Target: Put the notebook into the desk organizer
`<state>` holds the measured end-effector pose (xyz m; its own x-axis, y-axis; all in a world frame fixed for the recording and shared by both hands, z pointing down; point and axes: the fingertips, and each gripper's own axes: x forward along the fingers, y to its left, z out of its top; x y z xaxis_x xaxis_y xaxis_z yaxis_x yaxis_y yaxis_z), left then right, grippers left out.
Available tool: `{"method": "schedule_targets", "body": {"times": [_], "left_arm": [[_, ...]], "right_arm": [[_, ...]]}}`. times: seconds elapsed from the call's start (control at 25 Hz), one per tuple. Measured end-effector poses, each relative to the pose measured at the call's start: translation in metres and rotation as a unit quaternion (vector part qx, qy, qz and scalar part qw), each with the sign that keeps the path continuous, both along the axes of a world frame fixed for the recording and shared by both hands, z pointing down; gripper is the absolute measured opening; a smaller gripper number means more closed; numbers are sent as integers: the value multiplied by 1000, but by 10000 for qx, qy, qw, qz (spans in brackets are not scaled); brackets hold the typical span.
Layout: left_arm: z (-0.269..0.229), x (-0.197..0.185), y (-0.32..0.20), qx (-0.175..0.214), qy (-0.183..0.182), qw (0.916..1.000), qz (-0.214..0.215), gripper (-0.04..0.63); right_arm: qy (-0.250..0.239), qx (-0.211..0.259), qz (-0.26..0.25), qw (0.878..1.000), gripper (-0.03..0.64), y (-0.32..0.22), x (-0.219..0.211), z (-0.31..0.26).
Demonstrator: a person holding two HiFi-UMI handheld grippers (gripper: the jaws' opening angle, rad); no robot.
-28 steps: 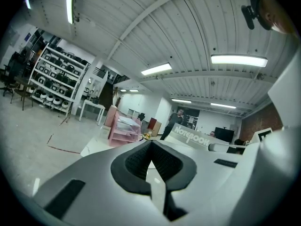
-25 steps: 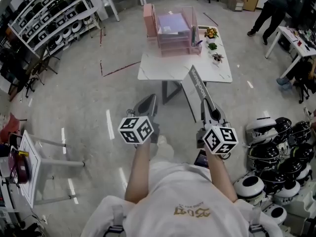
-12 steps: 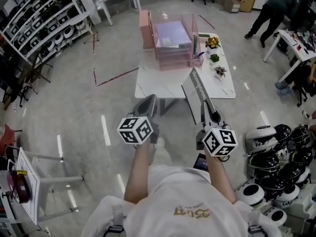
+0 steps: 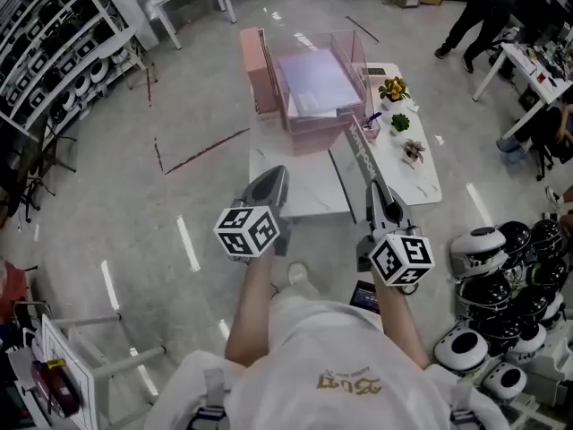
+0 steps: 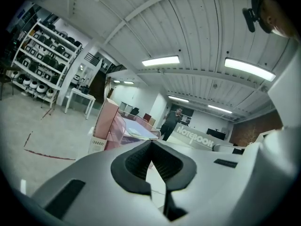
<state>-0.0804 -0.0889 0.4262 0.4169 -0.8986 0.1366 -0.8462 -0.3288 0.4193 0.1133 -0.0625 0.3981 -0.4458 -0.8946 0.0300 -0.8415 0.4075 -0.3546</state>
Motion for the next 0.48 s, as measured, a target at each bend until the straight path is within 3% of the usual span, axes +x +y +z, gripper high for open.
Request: {"method": "schedule_targets", "body": {"times": [0.48], "left_arm": [[3, -33, -79, 34, 23, 9990, 443, 15]], "right_arm": [[-118, 82, 260, 9996, 17, -60, -44, -9]]}}
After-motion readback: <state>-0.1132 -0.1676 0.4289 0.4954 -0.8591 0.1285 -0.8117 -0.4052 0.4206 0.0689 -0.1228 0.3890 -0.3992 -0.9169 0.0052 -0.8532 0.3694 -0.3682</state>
